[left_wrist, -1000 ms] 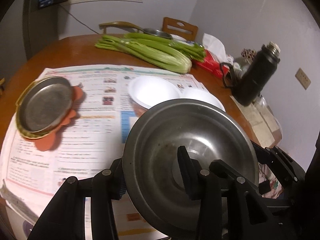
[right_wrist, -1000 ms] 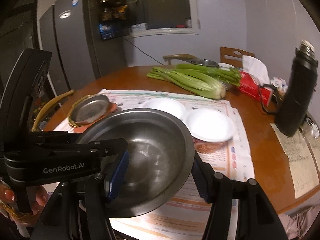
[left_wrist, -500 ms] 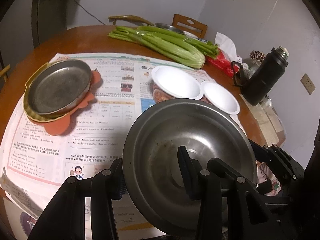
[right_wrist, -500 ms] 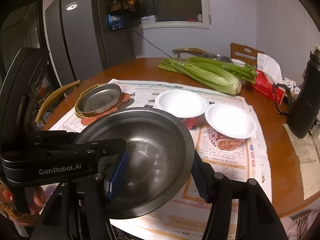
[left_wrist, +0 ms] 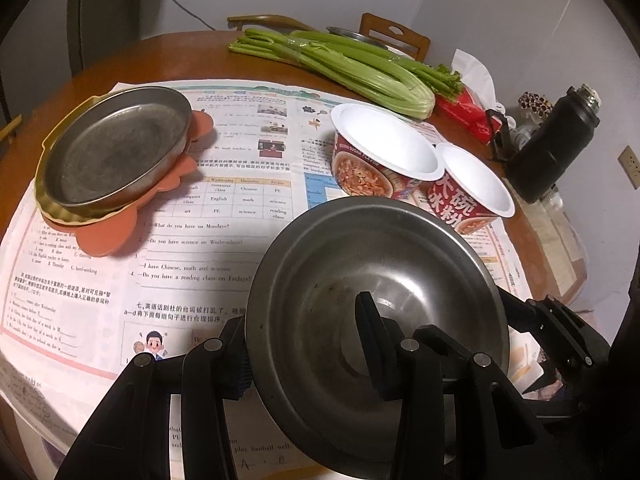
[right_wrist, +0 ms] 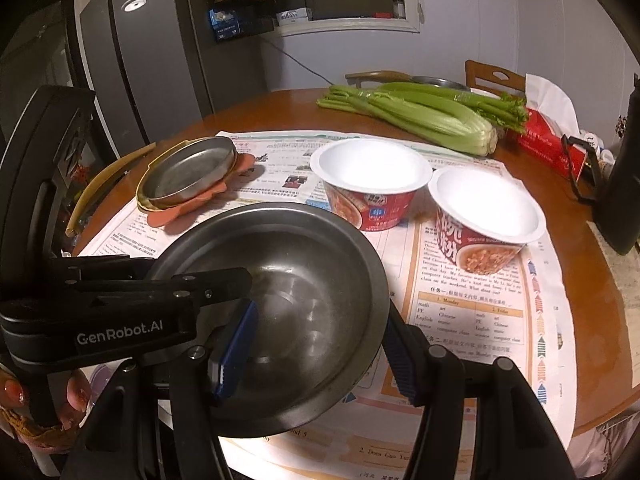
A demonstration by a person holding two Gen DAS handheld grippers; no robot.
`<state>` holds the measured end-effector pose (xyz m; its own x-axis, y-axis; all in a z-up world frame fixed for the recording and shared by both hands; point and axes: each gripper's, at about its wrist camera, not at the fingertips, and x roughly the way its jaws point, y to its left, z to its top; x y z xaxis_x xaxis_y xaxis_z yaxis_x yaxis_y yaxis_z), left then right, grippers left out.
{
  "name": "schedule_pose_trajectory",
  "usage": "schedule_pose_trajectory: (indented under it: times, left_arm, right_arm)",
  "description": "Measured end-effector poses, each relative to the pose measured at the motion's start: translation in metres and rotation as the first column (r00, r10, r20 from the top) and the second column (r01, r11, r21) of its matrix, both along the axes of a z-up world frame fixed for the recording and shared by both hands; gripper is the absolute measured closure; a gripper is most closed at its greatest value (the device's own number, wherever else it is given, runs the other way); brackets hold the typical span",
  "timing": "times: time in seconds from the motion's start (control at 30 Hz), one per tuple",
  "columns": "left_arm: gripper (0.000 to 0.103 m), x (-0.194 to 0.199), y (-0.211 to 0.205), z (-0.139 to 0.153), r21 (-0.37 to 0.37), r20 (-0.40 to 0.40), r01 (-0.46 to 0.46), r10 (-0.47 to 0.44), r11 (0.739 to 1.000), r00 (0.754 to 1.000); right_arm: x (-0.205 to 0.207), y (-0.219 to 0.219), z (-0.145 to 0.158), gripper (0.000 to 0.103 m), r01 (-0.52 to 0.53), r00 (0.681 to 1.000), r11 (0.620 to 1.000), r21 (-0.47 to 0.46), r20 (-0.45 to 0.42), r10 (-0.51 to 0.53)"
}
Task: Organize plates and bowls
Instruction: 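Lift the steel bowl with the left tool and carry it beside the white bowls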
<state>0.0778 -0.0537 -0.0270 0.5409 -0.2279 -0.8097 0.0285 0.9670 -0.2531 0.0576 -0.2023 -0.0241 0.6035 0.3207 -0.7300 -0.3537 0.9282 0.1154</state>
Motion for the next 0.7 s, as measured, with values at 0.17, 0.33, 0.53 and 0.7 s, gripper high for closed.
schedule_pose_trajectory:
  times: [0.17,0.33,0.53,0.7]
  left_arm:
    - [0.058,0.005,-0.002,-0.006,0.009,-0.008,-0.001,0.001,1.0,1.0]
    - [0.058,0.01,-0.003,-0.013,0.02,-0.015,-0.001,0.002,1.0,1.0]
    - [0.058,0.012,-0.005,-0.013,0.028,-0.006,0.004,-0.004,1.0,1.0]
    - [0.056,0.013,-0.002,-0.014,0.013,-0.006,0.001,-0.001,1.0,1.0]
  right_arm:
    - [0.006,-0.001,-0.007,0.042,0.009,1.0,1.0,0.007,-0.017,-0.009]
    - [0.01,-0.002,-0.014,0.042,0.013,0.999,1.0,0.017,-0.035,-0.012]
    - [0.01,-0.003,-0.014,0.042,0.017,0.999,1.0,0.022,-0.031,-0.016]
    - [0.011,-0.006,-0.013,0.042,0.029,0.999,0.999,0.034,-0.022,-0.028]
